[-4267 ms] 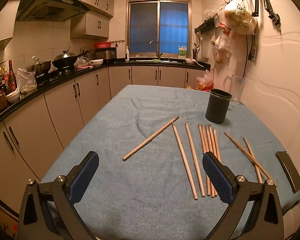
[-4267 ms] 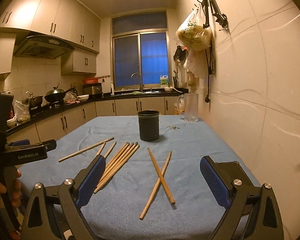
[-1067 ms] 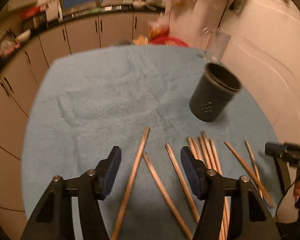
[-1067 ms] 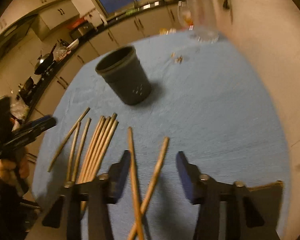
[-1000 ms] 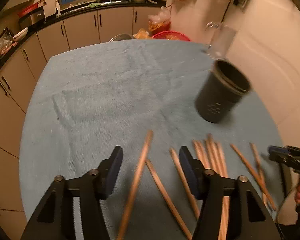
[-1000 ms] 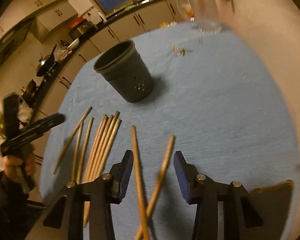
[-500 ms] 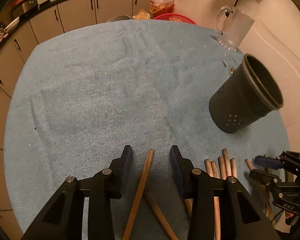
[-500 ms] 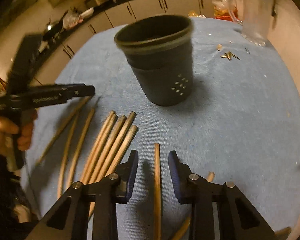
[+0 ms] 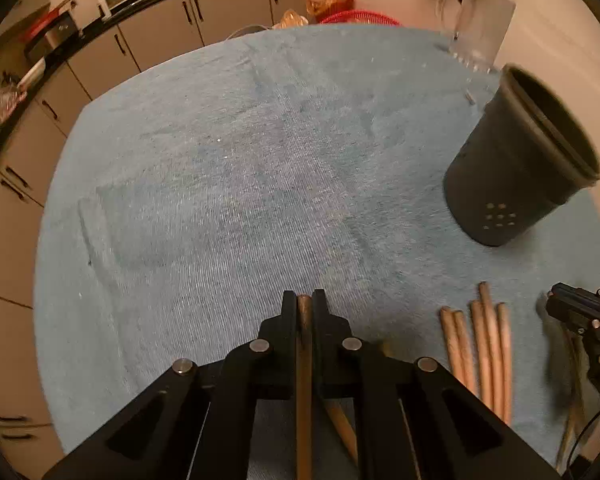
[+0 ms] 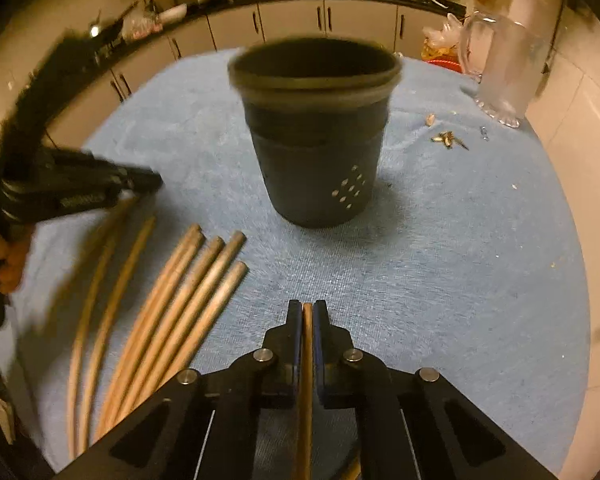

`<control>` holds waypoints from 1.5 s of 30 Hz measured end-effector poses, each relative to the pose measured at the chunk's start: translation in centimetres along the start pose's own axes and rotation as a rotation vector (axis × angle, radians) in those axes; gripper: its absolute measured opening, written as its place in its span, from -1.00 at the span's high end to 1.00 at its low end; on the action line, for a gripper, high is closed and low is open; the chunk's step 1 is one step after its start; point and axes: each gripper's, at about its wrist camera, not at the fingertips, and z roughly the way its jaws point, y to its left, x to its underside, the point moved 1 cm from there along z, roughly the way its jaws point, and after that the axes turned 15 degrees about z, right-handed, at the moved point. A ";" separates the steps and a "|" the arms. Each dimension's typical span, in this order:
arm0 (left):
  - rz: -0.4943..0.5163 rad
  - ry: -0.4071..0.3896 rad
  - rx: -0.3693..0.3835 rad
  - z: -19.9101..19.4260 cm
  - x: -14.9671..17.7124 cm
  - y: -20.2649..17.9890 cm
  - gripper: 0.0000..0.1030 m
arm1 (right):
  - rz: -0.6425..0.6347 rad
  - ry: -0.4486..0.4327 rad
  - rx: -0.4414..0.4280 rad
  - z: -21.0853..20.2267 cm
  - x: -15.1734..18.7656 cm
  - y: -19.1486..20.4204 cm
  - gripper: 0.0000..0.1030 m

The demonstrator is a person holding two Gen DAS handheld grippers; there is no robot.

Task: Organize utensils
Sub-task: 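Lower the right tool and close it on a wooden chopstick while the left tool grasps another, then lift the held chopsticks with both tools and carry them over the black cup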

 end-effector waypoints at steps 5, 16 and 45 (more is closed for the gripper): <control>-0.093 -0.161 0.042 -6.2 2.3 1.0 0.86 | 0.025 -0.087 -0.084 -5.3 -0.4 -0.9 0.88; -0.150 -0.433 0.054 -18.9 5.6 0.5 0.87 | 0.025 -0.300 -0.229 -16.9 0.4 0.1 0.88; -0.172 -0.710 0.058 -27.7 -3.6 -0.8 0.87 | 0.044 -0.600 -0.280 -30.0 -8.7 2.4 0.88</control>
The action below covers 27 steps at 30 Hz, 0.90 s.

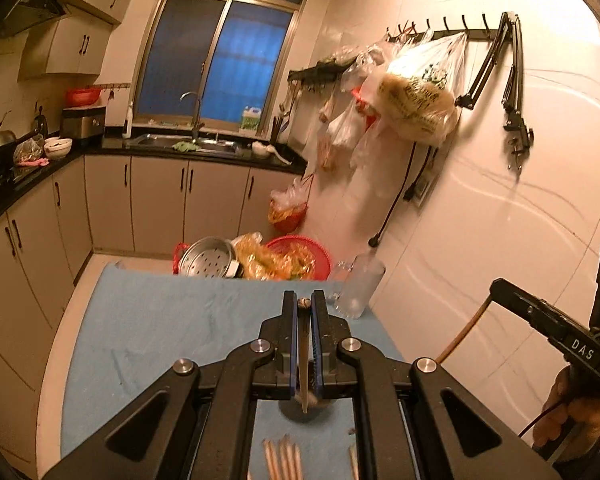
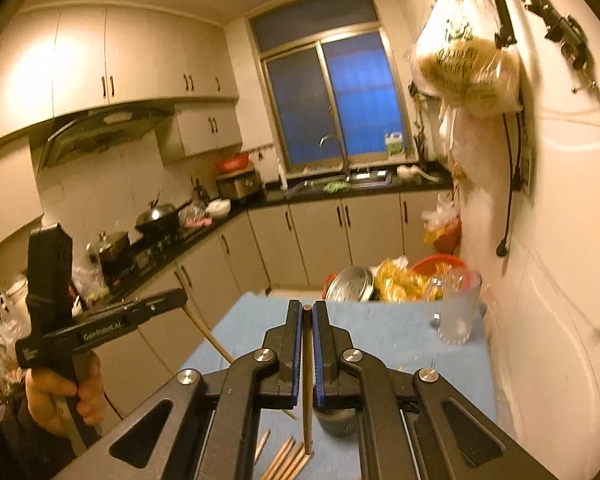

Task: Organize utensils
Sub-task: 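Lift the held chopsticks with both tools and carry them over the black cup, then open the right tool over the black cup while the left tool opens too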

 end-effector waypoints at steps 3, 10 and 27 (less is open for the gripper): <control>-0.006 -0.022 0.005 1.0 -0.5 -0.4 0.87 | -0.001 -0.055 0.005 0.3 -0.7 0.0 0.88; -0.020 -0.025 0.009 4.2 -0.1 -0.5 0.87 | -0.002 -0.083 0.033 3.3 -1.0 -0.7 0.88; -0.049 0.111 0.015 9.0 4.2 0.5 0.87 | 0.011 0.052 0.115 10.7 3.8 -5.2 0.88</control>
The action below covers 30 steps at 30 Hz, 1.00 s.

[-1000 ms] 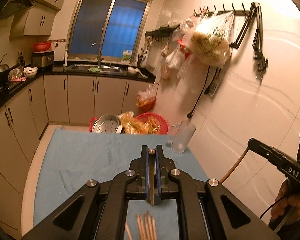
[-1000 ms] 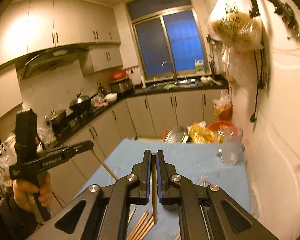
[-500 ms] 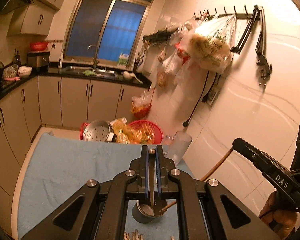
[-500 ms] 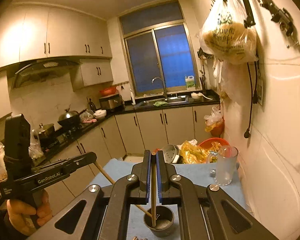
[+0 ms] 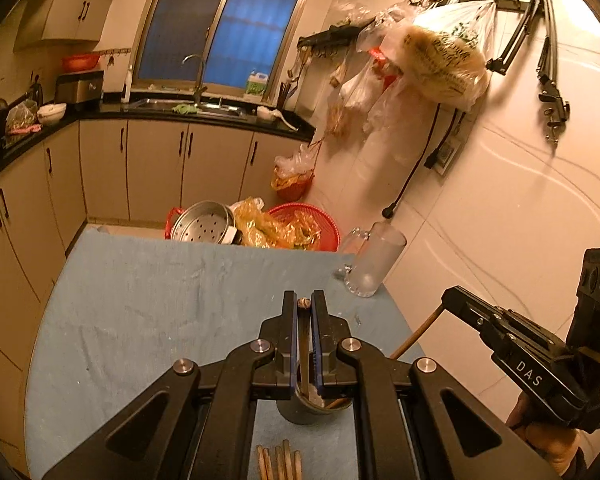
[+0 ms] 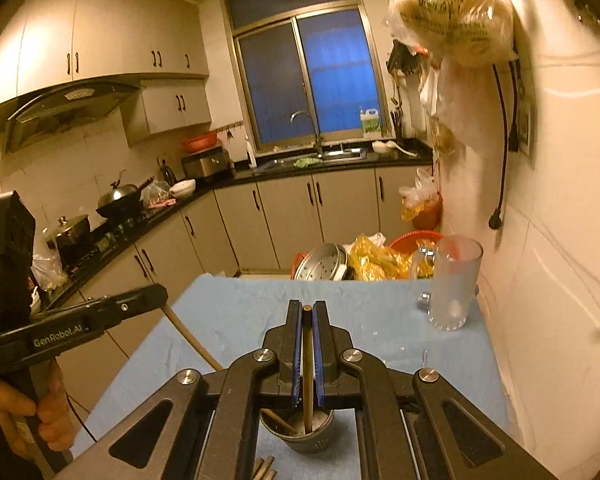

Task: Organize utensils
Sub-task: 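Open the right tool over the black cup while the left tool opens too, then move both open tools back toward the remaining chopsticks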

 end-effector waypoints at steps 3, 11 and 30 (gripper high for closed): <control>-0.008 0.017 -0.003 0.7 0.7 0.3 0.87 | 0.014 0.008 0.008 0.4 0.6 -0.7 0.88; -0.061 0.044 -0.004 1.5 2.1 1.0 0.86 | 0.048 0.009 0.017 0.4 0.7 -1.9 0.81; -0.162 0.128 -0.065 -6.2 11.9 0.1 -0.40 | 0.237 0.073 -0.042 -7.6 9.0 -4.5 -0.35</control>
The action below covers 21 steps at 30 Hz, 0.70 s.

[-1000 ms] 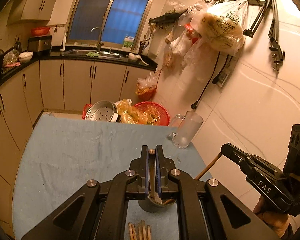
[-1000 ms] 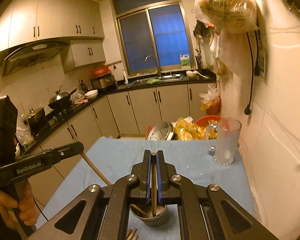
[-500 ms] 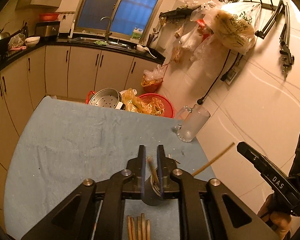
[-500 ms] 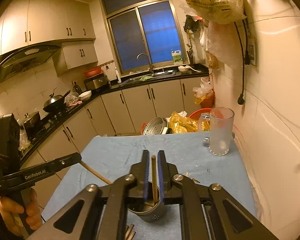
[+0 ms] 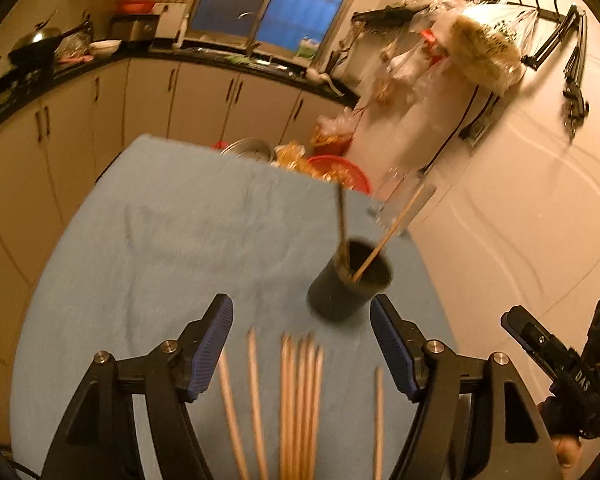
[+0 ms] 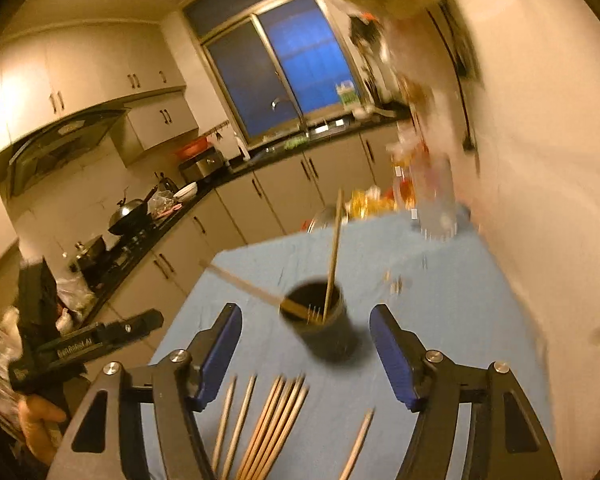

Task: Organize utensils
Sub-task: 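Move both open tools back toward the remaining chopsticks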

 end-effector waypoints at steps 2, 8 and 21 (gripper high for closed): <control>0.016 0.019 -0.047 -0.4 1.8 0.3 -0.40 | 0.050 0.045 0.002 0.1 1.8 -1.5 -0.35; -0.002 0.011 -0.111 -1.8 5.9 2.5 -0.40 | 0.102 0.129 0.068 0.9 5.5 -5.1 -0.35; 0.013 0.068 -0.164 -0.5 9.4 3.7 -0.40 | 0.115 0.196 0.156 2.2 7.1 -8.8 -0.25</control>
